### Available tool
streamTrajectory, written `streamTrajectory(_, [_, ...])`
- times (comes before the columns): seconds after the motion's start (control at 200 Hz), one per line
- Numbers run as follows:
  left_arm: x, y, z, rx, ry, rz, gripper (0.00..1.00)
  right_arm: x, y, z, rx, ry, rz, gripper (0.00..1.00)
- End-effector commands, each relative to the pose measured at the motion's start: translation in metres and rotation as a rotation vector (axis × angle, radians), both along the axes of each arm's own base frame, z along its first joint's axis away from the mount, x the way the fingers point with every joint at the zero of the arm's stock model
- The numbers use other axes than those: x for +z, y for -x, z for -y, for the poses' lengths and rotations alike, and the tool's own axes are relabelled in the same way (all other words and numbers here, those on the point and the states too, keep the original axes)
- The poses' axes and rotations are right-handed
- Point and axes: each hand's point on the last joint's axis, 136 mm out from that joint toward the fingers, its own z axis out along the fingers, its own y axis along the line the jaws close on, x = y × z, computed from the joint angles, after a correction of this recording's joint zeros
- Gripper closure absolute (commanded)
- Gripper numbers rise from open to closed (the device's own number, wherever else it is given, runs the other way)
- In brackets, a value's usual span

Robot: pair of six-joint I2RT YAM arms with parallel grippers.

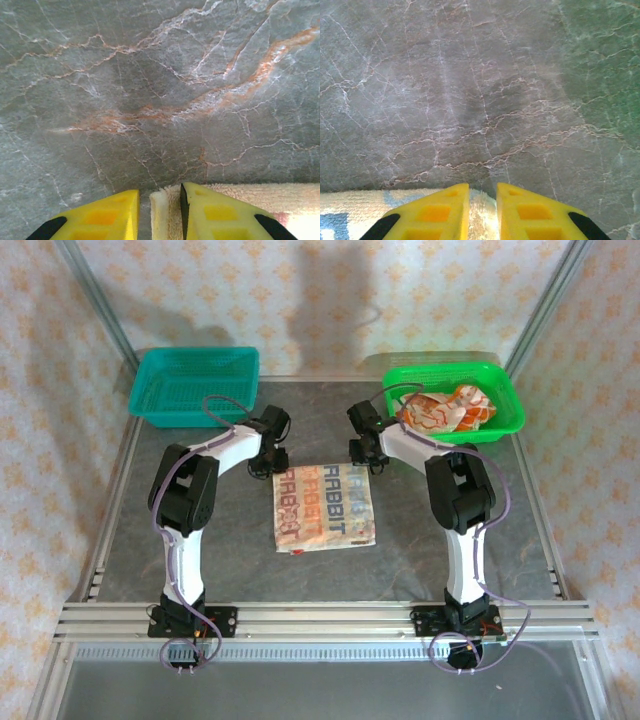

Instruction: Fold and stack the towels

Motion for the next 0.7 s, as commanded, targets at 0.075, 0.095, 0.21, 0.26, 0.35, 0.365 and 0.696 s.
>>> streamTrajectory(0.075, [-0.012, 0.004, 0.001, 0.009, 0.017, -0.031, 0.72, -0.012, 0.008, 0.004, -0.015, 0.015, -0.05, 0.79])
streamTrajectory(0.095, [-0.012, 0.004, 0.001, 0.008, 0.018, -0.033, 0.72, -0.013, 0.009, 0.004, -0.016, 0.016, -0.053, 0.79])
streamTrajectory(0.21, [-0.016, 0.006, 0.001, 0.009, 0.021, -0.042, 0.71, -0.019, 0.013, 0.008, -0.026, 0.029, -0.066, 0.77])
streamTrajectory(0.26, [-0.018, 0.006, 0.002, 0.01, 0.022, -0.045, 0.71, -0.021, 0.015, 0.01, -0.032, 0.036, -0.072, 0.76])
streamTrajectory(0.35, [-0.021, 0.007, 0.002, 0.011, 0.023, -0.051, 0.73, -0.024, 0.017, 0.013, -0.042, 0.044, -0.079, 0.74])
streamTrajectory(0.365, [-0.021, 0.007, 0.002, 0.011, 0.023, -0.051, 0.73, -0.024, 0.018, 0.013, -0.042, 0.044, -0.081, 0.74])
streamTrajectory(0.696, [-0.025, 0.008, 0.005, 0.019, 0.044, -0.052, 0.97, -0.026, 0.019, 0.007, -0.042, 0.01, -0.091, 0.98])
